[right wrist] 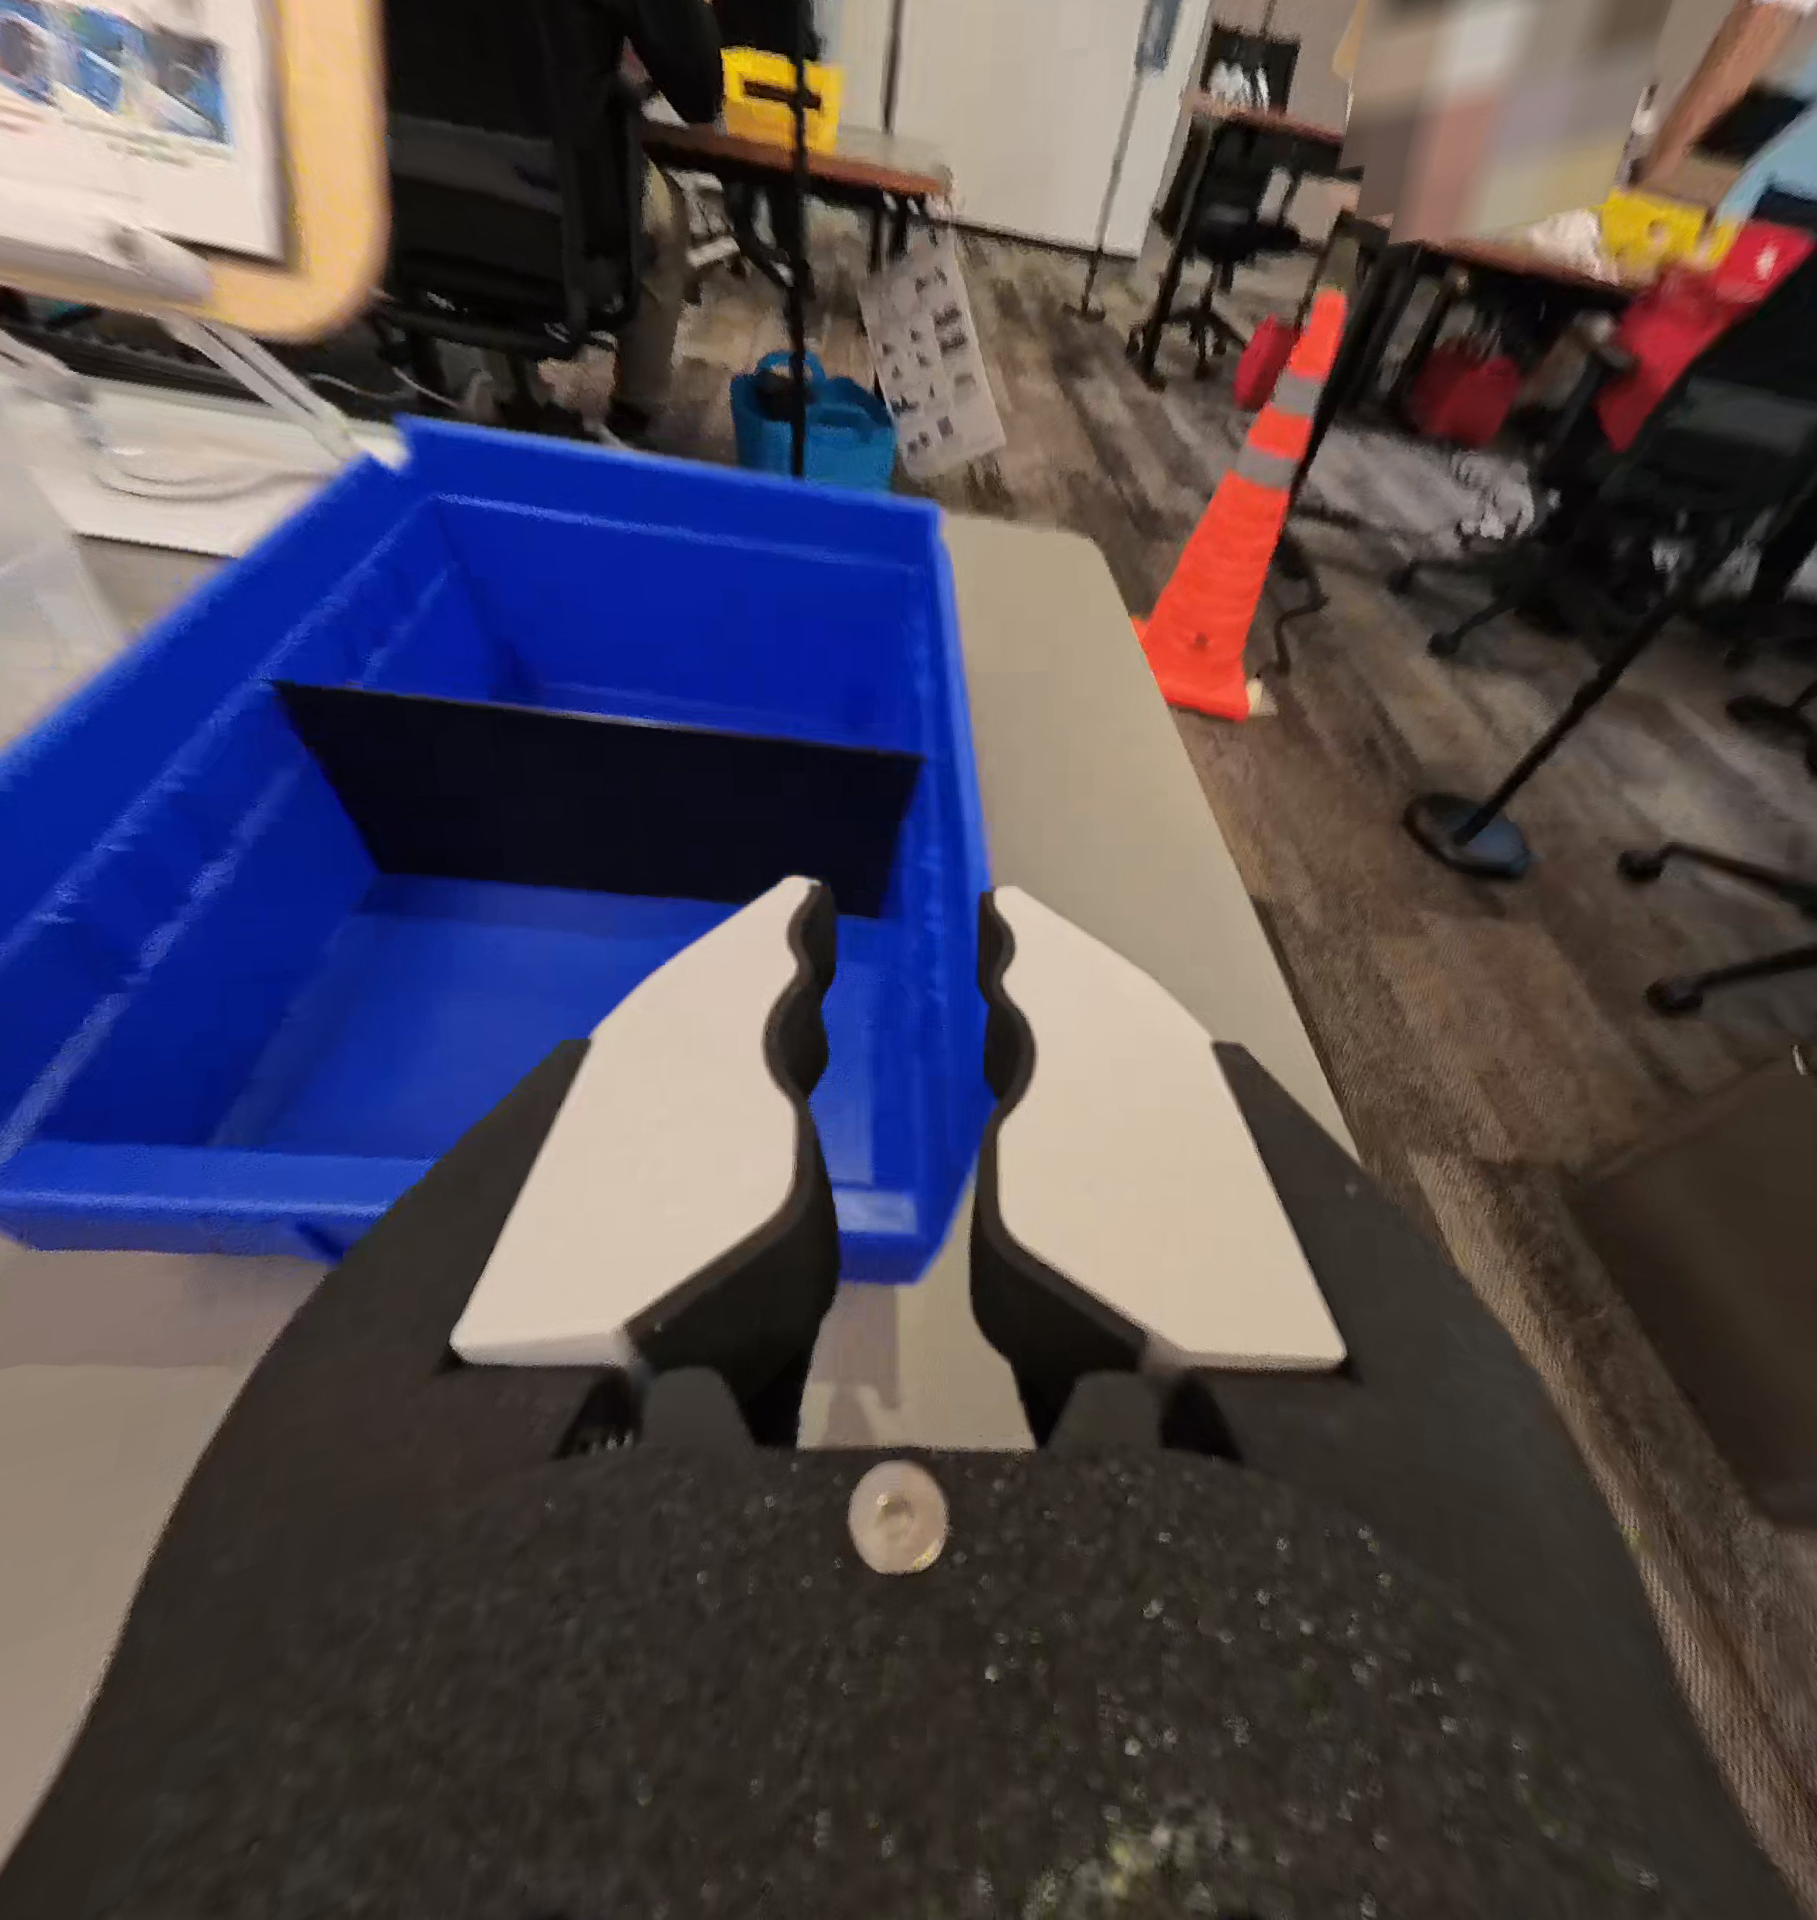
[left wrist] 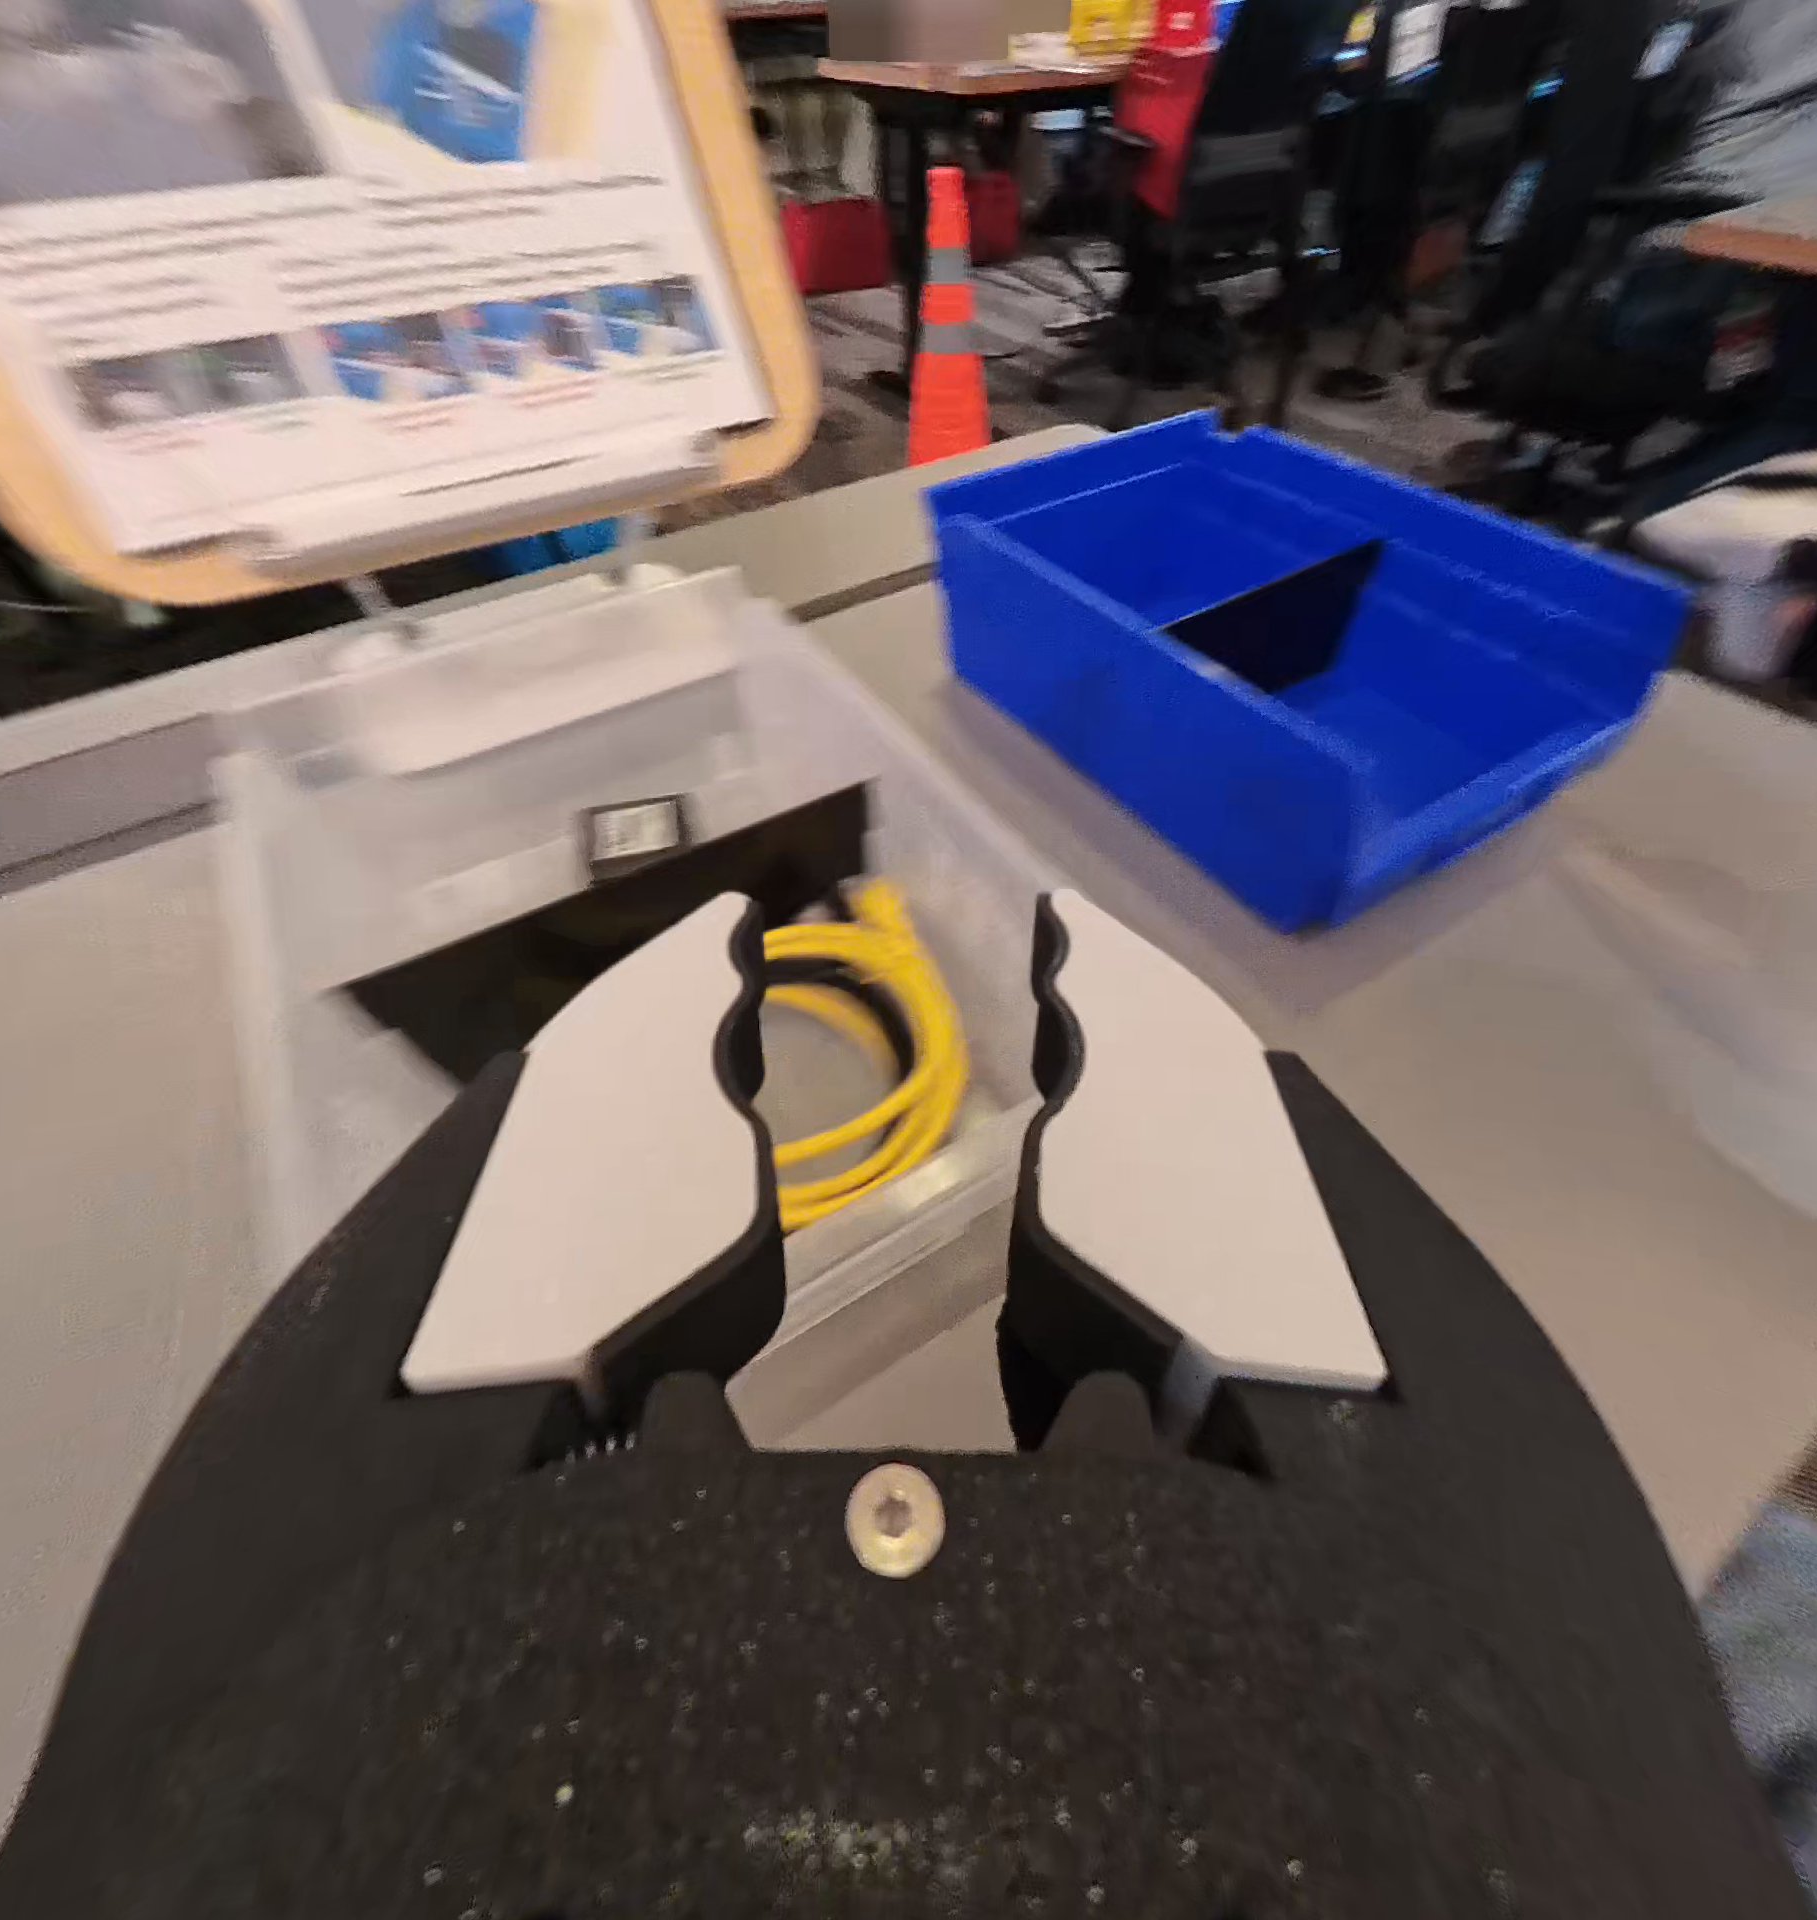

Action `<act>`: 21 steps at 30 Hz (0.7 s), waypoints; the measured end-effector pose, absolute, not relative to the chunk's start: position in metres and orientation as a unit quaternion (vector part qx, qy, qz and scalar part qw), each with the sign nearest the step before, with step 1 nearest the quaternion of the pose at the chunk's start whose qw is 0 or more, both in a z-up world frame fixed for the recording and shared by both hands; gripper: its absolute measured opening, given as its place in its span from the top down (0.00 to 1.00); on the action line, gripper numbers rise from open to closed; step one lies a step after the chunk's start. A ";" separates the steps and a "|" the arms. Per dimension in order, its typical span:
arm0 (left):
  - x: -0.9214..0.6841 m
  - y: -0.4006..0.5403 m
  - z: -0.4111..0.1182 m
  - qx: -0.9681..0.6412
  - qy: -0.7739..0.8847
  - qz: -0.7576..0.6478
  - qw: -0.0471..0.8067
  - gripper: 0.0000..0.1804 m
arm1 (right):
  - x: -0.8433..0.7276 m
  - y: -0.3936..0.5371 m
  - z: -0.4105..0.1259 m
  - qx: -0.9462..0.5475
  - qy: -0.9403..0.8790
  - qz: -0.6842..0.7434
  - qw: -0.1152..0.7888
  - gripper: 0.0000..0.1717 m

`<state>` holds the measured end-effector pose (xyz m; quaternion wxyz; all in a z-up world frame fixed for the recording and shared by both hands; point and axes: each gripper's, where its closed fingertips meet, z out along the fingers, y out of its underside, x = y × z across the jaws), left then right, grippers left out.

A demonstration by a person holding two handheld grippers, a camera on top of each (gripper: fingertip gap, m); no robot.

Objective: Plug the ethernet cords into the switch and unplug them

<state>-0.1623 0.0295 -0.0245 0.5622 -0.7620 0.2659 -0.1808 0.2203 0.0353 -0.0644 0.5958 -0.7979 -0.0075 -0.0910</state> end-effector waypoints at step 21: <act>-0.296 0.083 -0.132 -0.854 0.119 -0.071 0.502 0.98 | -0.115 0.061 -0.127 -0.836 -0.096 0.106 0.529 0.86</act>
